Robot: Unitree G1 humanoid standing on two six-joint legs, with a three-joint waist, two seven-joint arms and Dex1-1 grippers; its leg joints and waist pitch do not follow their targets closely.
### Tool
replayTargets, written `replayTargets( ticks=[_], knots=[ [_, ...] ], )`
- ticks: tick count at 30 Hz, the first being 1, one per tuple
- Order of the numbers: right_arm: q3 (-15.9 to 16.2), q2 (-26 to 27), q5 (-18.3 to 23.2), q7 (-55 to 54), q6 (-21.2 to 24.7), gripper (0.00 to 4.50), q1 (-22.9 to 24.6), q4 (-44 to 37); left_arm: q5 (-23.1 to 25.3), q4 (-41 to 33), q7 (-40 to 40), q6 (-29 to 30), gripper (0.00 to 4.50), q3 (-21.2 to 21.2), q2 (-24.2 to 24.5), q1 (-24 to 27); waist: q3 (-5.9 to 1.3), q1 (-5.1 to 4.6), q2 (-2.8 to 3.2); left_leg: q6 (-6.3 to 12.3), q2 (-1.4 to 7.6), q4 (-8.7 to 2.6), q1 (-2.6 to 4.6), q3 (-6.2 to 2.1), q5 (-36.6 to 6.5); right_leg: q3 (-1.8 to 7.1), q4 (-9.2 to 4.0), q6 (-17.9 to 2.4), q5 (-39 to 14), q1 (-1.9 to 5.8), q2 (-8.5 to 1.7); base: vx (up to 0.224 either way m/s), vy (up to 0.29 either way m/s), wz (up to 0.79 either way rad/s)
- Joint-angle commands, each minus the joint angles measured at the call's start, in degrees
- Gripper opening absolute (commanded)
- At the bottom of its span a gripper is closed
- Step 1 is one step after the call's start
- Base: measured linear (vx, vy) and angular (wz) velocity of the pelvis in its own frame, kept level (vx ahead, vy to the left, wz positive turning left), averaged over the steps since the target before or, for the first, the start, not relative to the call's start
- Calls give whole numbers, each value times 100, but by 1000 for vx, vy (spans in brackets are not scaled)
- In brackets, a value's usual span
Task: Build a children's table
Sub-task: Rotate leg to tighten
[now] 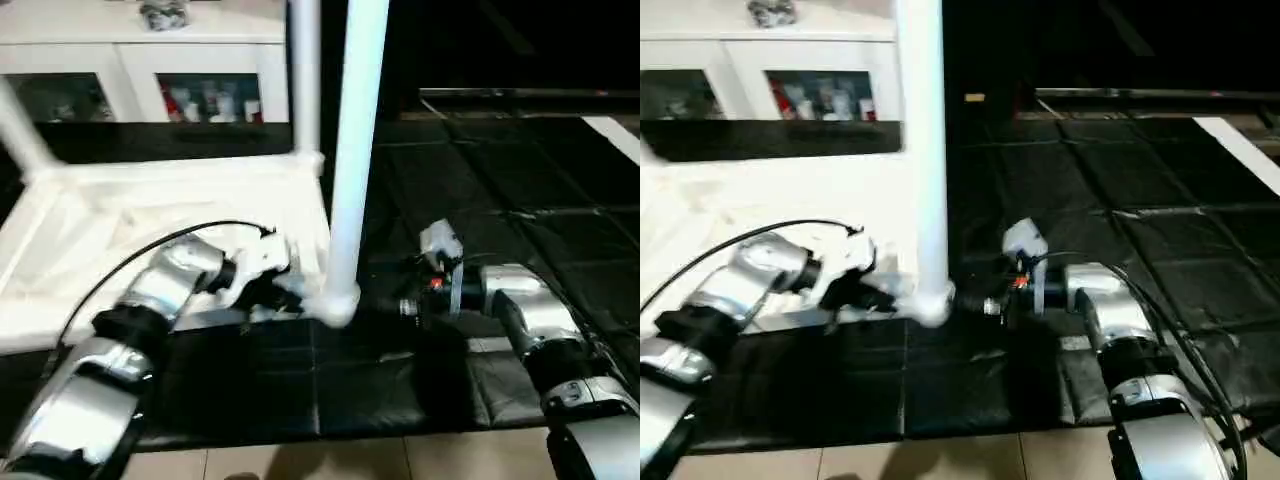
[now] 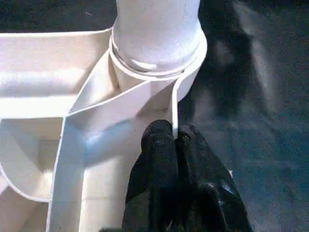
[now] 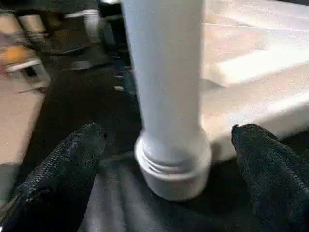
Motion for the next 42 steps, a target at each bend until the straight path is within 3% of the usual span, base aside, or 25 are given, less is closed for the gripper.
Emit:
replayTargets(
  ticks=[1,8,14,15,19,31,42],
  knots=[
    [135,36,3,258,43,446,-85,-100,74,-270,-442,-93,0,-312,40,131,-392,5,25,373,196,-371,0,-16,-1180,322,-410,-1290,-1356,338,-371,0,0,0],
    [425,492,-248,344,-105,446,-281,227,112,-570,-708,-244,0,-456,122,262,-388,47,47,180,200,-392,31,-15,-1357,337,-418,-1258,-1543,314,-390,0,0,0],
    [612,657,-301,441,-13,446,-361,364,80,-748,-748,-212,0,-496,128,327,-393,83,31,169,201,-398,27,-12,-1274,343,-387,-1270,-1336,320,-379,0,0,0],
    [622,678,-295,459,14,419,-379,394,78,-782,-748,-202,0,-497,131,347,-396,82,33,166,201,-398,22,-16,-1268,343,-386,-1260,-1372,325,-386,0,0,0],
    [623,711,-261,524,79,406,-413,430,69,-859,-758,-181,0,-499,148,393,-390,84,17,176,197,-396,19,-13,-1242,345,-396,-1205,-1465,322,-383,0,0,0],
    [644,760,-222,763,154,288,-420,489,92,-970,-650,-115,0,-472,180,485,-399,86,16,187,197,-389,21,-9,-1147,350,-386,-1194,-1394,314,-381,0,0,0],
    [670,799,-195,849,245,230,-309,371,102,-968,-551,8,0,-453,165,506,-399,91,28,160,197,-392,26,-12,-1194,347,-394,-1178,-1450,317,-381,0,0,0]
  ],
)
